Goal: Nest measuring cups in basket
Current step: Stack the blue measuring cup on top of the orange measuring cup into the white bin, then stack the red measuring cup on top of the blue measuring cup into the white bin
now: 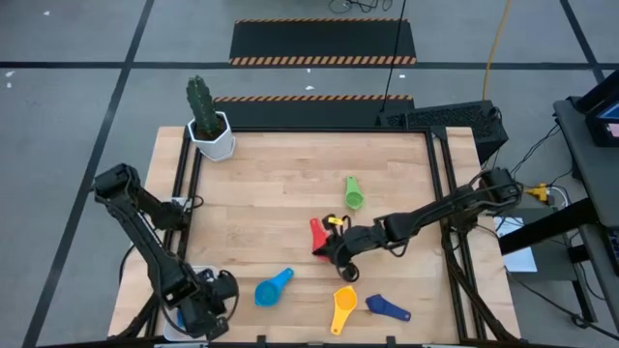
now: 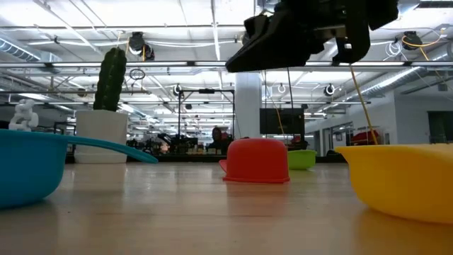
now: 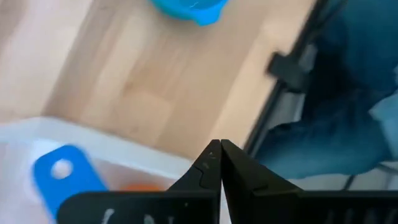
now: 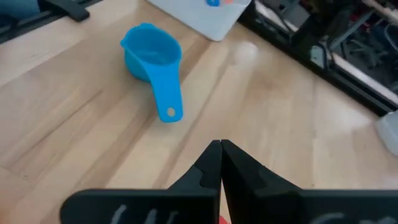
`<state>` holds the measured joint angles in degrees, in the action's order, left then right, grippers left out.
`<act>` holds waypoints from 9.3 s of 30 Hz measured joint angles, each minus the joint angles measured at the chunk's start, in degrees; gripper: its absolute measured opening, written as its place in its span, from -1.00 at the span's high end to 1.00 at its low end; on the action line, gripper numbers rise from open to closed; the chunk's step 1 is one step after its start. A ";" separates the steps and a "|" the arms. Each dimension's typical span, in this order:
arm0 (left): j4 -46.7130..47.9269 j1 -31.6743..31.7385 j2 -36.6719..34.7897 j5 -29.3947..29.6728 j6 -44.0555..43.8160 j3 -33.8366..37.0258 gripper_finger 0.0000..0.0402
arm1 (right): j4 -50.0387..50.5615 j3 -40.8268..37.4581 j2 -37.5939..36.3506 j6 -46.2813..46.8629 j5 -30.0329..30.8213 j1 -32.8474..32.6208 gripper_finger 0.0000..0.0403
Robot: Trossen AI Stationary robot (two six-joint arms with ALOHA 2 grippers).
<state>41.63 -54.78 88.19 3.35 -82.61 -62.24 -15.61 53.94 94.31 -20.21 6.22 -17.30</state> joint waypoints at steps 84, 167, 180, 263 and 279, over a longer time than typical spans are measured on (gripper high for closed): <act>18.16 5.29 -0.03 20.84 -1.78 -0.66 0.99 | 19.54 -1.51 -12.50 18.90 4.66 -0.40 1.00; -27.02 60.38 12.88 -6.06 51.87 -0.62 -0.68 | 36.91 -1.56 -6.74 21.85 13.20 -1.88 0.32; -30.37 60.20 18.29 -13.81 47.51 -0.66 -0.54 | 35.78 -1.56 -6.74 22.41 12.84 -1.79 0.32; -36.05 48.98 12.83 5.32 72.68 -0.64 0.98 | 15.48 -2.78 -6.43 35.21 8.44 7.89 -0.07; -36.40 47.28 10.16 7.41 73.95 -0.60 0.98 | 3.20 -8.38 -6.41 34.43 0.81 10.23 0.45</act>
<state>5.24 -7.50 98.35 10.76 -8.67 -62.84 -12.41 45.56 87.90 14.23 7.03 -7.07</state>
